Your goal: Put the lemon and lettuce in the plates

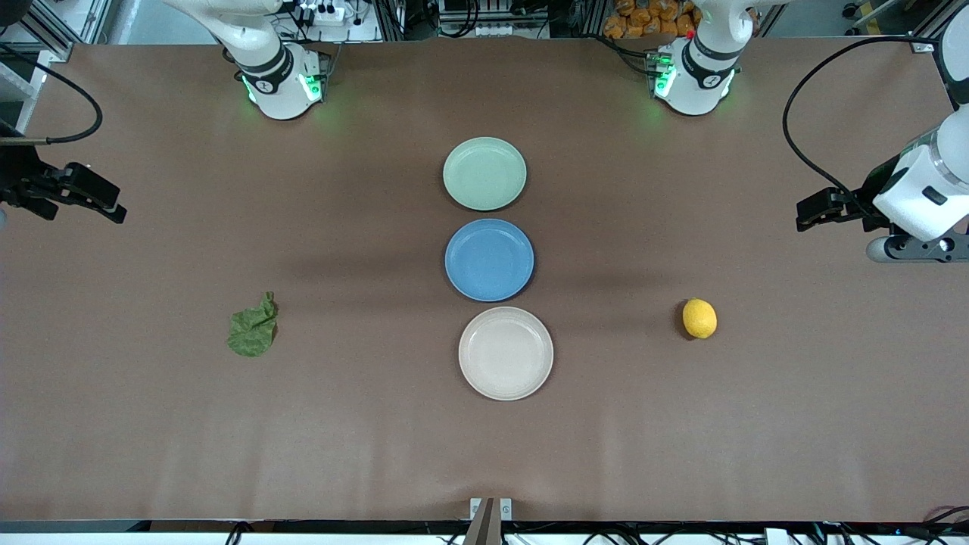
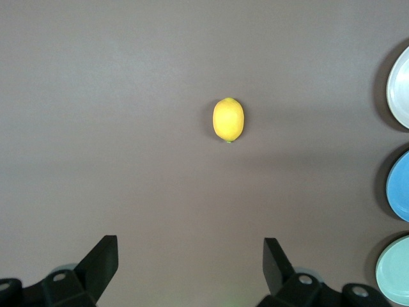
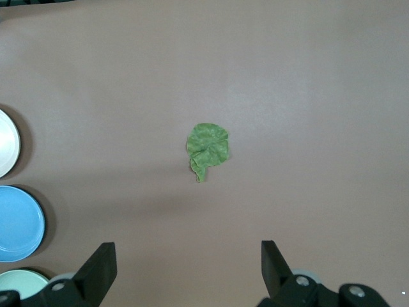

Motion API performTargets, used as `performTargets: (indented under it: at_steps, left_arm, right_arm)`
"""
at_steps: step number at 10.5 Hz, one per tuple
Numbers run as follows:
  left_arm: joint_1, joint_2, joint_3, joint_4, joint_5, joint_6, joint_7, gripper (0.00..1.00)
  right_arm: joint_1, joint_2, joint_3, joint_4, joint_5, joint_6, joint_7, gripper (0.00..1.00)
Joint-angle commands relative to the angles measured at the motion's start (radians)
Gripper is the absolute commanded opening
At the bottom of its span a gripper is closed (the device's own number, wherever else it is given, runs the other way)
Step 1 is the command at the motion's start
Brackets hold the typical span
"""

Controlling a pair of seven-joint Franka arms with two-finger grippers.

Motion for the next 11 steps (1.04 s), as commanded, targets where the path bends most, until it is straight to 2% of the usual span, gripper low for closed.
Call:
performTargets:
  at_steps: [1,11]
  left_arm:
    - [0.008,-0.017,-0.003,-0.038,-0.023,0.024,0.001,1.0]
    - [0.005,-0.016,-0.004,-0.035,-0.021,0.035,0.001,1.0]
  right_arm:
    - [0.002,0.006,0.001,0.014,0.012,-0.013,-0.009,1.0]
    - [0.017,0.016,0.001,-0.007,0.012,-0.042,-0.009,1.0]
